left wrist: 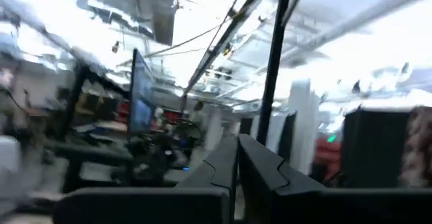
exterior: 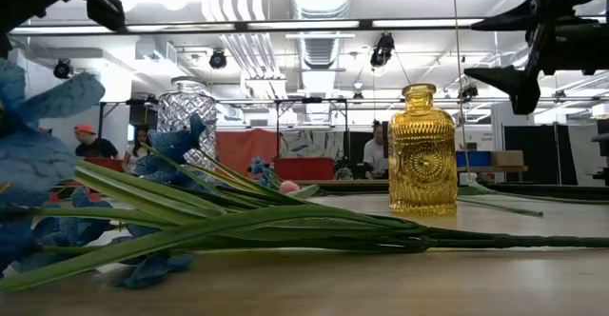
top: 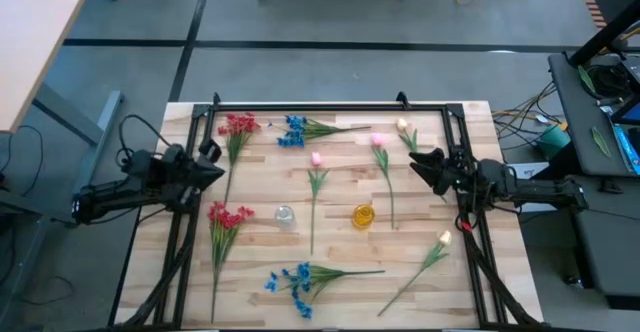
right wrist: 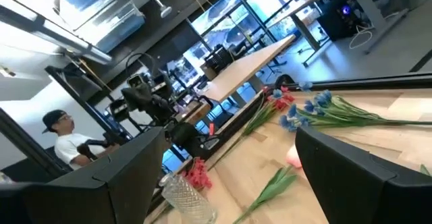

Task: Sort flowers into vase by color
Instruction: Put the right pink flower into the yellow vase

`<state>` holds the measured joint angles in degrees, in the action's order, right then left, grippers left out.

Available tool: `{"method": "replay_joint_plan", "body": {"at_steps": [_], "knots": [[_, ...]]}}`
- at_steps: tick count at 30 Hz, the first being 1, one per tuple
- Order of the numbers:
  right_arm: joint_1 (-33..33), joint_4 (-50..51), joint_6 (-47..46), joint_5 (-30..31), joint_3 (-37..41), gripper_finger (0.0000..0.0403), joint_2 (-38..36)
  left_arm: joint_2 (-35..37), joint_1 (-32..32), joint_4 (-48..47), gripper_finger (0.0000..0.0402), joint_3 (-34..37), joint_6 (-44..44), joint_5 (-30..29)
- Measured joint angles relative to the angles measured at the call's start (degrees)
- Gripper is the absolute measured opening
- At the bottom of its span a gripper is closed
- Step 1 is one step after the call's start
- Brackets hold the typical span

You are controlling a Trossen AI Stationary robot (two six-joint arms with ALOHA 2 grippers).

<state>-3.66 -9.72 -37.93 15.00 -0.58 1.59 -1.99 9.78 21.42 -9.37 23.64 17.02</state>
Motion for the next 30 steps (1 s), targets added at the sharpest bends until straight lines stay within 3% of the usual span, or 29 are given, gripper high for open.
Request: {"method": "replay_joint_plan", "body": {"at_steps": [3, 8, 15, 18, 25, 30], "knots": [[0.0, -0.09, -0.12, 0.03, 0.0, 0.0325, -0.03, -0.27, 0.0, -1.25, 0.0, 0.0, 5.08, -1.33], [-0.15, 0.06, -6.21, 0.21, -0.09, 0.0325, 0.43, -2.95, 0.0, -0.88, 0.0, 0.02, 4.78, -2.42], [-0.39, 3.29, -5.74, 4.06, -6.0, 0.0325, 9.39, -10.05, 0.0, -0.93, 0.0, 0.02, 2.63, -18.1], [-0.39, 5.31, -4.94, 5.49, -9.62, 0.0325, 16.8, -14.46, 0.01, -1.01, 0.0, 0.04, 0.77, -19.55], [-2.18, 32.45, -9.53, 12.01, -24.17, 0.0325, 33.64, -22.17, 0.0, -0.46, 0.0, 0.04, 2.08, -19.35], [-4.55, 47.17, -11.57, 12.13, -33.37, 0.0325, 43.08, -24.98, 0.0, 2.63, 0.0, 0.09, -0.27, -19.55]]}}
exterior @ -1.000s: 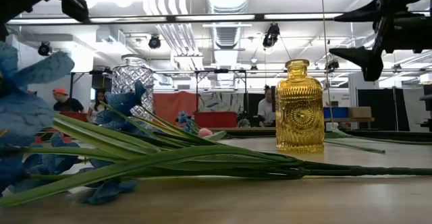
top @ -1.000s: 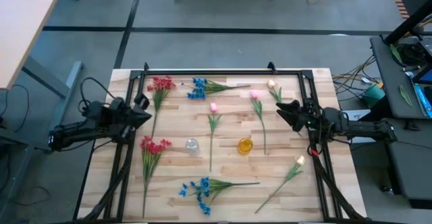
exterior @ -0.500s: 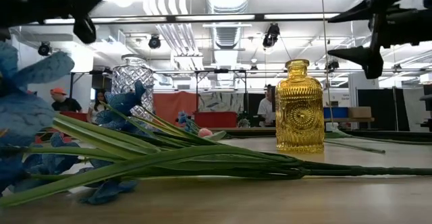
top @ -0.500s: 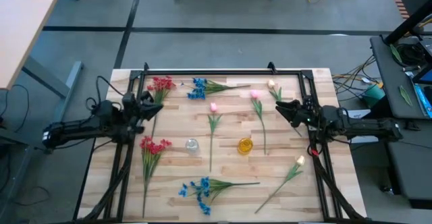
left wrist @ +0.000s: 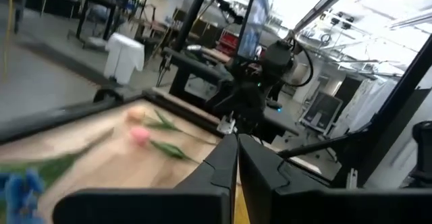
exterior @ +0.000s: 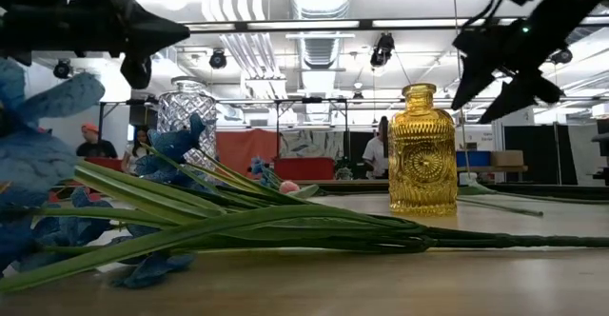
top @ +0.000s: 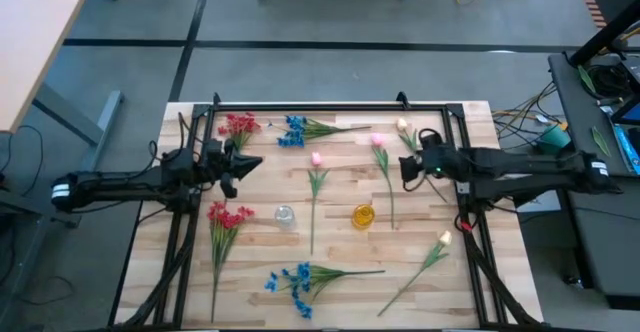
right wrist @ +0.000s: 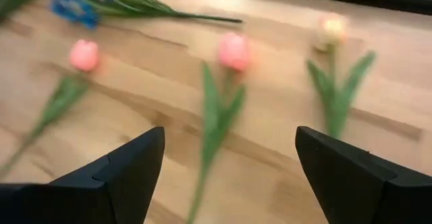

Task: Sort flowers into vase by color
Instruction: Put the right pink flower into the yellow vase

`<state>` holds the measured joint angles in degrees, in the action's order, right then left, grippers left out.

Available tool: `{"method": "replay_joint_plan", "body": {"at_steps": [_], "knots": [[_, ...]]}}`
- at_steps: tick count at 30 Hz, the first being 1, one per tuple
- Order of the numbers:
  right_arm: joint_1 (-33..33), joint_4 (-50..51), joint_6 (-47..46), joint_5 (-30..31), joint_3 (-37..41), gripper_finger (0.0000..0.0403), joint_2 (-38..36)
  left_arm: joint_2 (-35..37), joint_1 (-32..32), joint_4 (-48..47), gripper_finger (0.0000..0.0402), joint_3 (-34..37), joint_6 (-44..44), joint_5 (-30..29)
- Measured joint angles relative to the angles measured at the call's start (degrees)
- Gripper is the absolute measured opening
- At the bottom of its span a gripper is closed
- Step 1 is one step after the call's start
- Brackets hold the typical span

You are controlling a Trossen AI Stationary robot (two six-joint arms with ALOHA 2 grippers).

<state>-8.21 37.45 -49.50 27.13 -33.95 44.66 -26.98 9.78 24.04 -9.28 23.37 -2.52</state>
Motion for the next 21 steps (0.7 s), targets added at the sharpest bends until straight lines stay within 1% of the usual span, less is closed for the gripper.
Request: {"method": "replay_joint_plan", "body": {"at_steps": [4, 7, 9, 11, 13, 15, 17, 21], "knots": [[-1.17, 2.41, 2.31, 1.95, -3.87, 0.0325, 5.97, -0.36, 0.0, 0.96, 0.0, -1.13, -4.01, 0.03], [-1.76, 2.39, 3.31, 4.54, -6.23, 0.0325, 9.76, -0.4, 0.0, 1.05, 0.0, -1.95, -5.51, 0.35], [-2.31, 2.55, 2.84, 7.31, -7.82, 0.0325, 12.0, -0.72, -0.04, 1.55, 0.0, -1.95, -3.7, -1.26], [-2.85, 2.61, 2.48, 7.54, -9.19, 0.0325, 13.91, -1.57, -0.03, 3.26, 0.0, -1.48, -1.84, -3.26], [-3.48, 2.61, 1.66, 6.98, -10.58, 0.0325, 15.68, -3.02, -0.04, 5.82, 0.0, -0.97, -1.95, -5.23], [-4.7, 2.82, 1.54, 5.27, -11.93, 0.0325, 17.23, -4.45, -0.04, 9.3, 0.0, -0.97, -3.42, -6.16], [-6.44, 2.78, 2.03, 1.78, -13.77, 0.0325, 18.75, -5.1, -0.04, 11.24, 0.0, -1.31, -6.25, -5.66], [-8.39, 2.88, 9.54, -6.46, -15.7, 0.0325, 22.3, -6.77, -0.15, 11.08, 0.0, -1.52, -8.04, -1.41]]}}
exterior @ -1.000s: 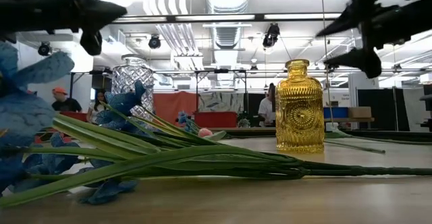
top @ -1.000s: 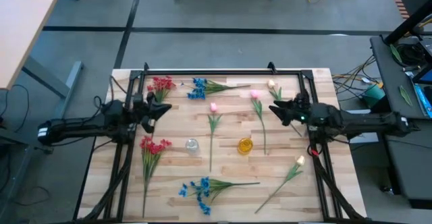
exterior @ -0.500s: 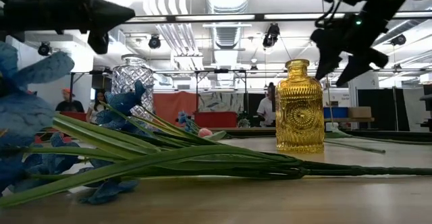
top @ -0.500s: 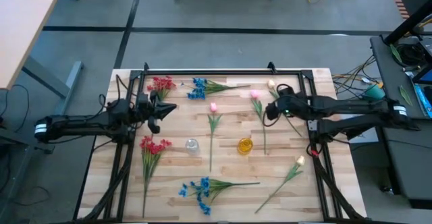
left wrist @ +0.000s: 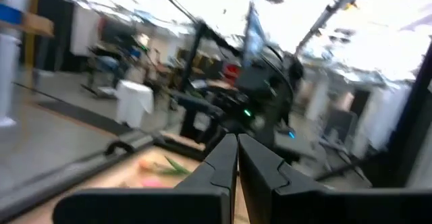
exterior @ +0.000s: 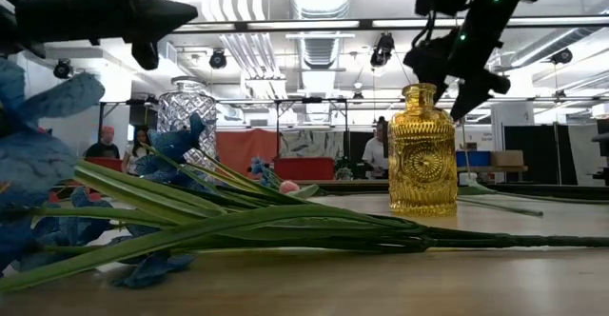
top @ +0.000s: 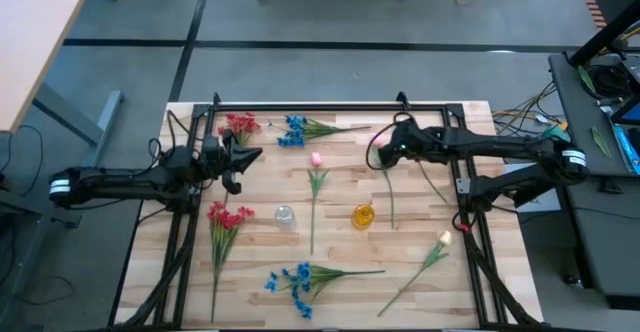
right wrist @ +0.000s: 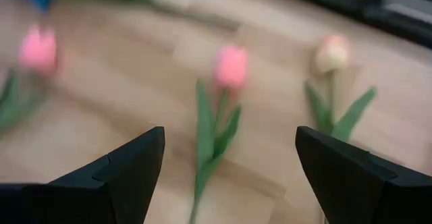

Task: Sort flowers into vase by color
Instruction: Put the right pink flower into the yellow vase

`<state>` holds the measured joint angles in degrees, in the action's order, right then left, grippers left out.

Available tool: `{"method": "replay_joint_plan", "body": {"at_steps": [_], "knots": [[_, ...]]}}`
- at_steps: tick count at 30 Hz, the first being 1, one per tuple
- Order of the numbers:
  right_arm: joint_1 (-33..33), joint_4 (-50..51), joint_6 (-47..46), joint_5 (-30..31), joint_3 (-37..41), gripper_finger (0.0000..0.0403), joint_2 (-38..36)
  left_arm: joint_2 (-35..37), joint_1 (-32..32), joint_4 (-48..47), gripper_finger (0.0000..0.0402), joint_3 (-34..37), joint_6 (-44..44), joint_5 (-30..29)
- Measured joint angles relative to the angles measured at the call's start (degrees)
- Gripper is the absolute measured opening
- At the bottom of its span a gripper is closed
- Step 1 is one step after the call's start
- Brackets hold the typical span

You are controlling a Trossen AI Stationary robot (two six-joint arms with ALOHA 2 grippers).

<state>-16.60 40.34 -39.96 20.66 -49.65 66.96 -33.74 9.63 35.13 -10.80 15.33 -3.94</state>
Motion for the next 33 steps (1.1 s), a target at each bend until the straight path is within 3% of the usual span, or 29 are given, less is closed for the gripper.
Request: {"method": "replay_joint_plan", "body": {"at_steps": [3, 9, 16, 21, 33], "knots": [[-0.16, 1.91, 3.88, -2.75, -0.81, 0.0325, 2.91, -1.61, -1.24, -0.01, 0.0, 0.25, 0.64, 1.9], [-2.19, 5.89, 3.55, -9.2, -3.59, 0.0338, 7.66, -2.74, -3.12, 3.28, 0.0, 0.25, 8.68, 0.31], [-3.53, 0.12, 6.54, -8.67, -3.63, 0.0347, 13.27, -2.57, -5.31, 3.92, 0.0, 0.24, 9.28, 0.2], [-6.04, -7.46, 8.63, -9.03, -3.58, 0.033, 18.65, -2.63, -5.35, 7.05, 0.0, 0.23, 9.21, 0.08], [-9.55, -7.74, 10.03, -10.39, -3.54, 0.0249, 27.53, -8.57, -6.58, 15.91, 0.0, 0.24, 9.18, -0.01]]}}
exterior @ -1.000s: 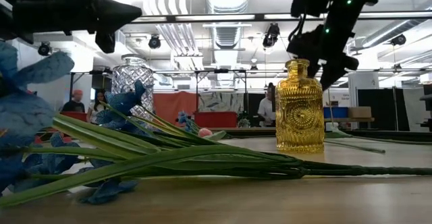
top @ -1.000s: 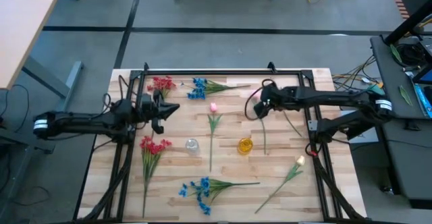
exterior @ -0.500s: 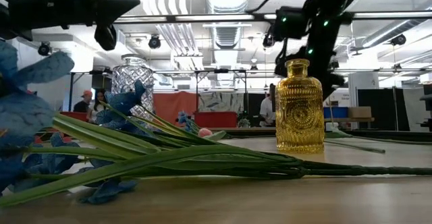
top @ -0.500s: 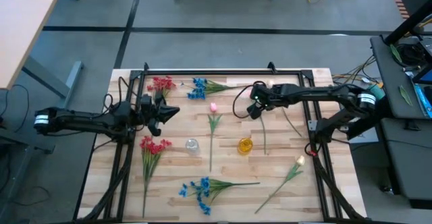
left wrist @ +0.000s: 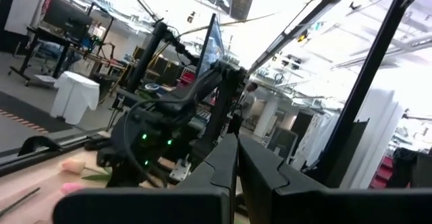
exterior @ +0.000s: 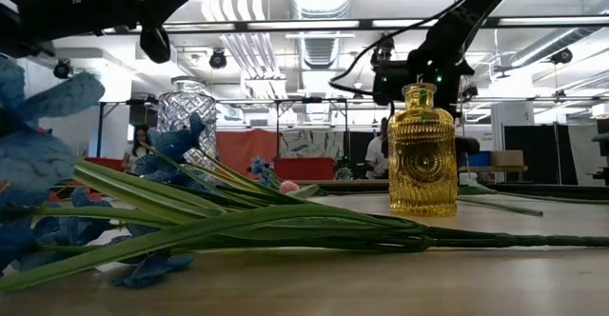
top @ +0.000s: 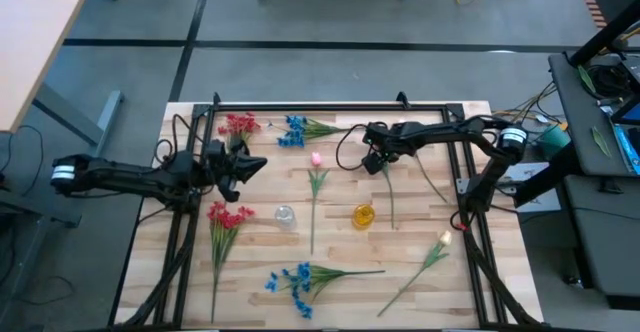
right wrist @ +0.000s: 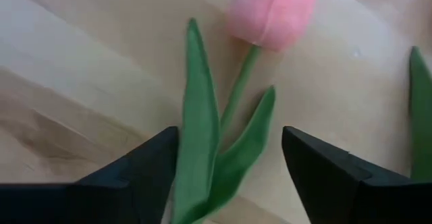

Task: Sort flowers into vase by color
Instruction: Put the right pink flower into the yellow vase

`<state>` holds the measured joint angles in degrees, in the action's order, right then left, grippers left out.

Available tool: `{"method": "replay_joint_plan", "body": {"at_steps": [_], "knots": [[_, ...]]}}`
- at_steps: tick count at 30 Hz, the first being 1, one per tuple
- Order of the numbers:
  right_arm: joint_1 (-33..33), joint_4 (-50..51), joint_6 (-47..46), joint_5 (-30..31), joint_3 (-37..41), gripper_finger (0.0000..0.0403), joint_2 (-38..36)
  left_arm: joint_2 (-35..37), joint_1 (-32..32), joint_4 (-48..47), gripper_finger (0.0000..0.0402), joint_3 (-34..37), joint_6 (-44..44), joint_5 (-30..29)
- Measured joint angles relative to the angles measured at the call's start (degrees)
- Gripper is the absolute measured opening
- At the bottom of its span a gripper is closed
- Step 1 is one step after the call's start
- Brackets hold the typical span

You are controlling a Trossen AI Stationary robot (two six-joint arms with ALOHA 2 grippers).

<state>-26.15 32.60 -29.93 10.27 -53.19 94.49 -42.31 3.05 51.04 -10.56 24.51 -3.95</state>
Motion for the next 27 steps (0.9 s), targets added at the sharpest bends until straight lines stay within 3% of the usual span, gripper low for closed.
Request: {"method": "replay_joint_plan", "body": {"at_steps": [4, 17, 27], "knots": [[0.0, -0.31, -0.38, -0.67, -0.02, 0.0205, 0.36, -1.52, 0.0, 3.84, 0.0, 0.01, 0.0, 0.0], [0.0, -0.57, -1.57, -1.49, -0.04, 0.0018, 0.53, -4.56, 0.0, 3.87, 0.0, 0.0, 0.04, 0.02], [0.0, -2.1, 0.06, -1.39, 0.11, 0.0013, -6.28, -3.76, 0.0, 3.94, 0.0, -0.01, 0.04, 0.04]]}}
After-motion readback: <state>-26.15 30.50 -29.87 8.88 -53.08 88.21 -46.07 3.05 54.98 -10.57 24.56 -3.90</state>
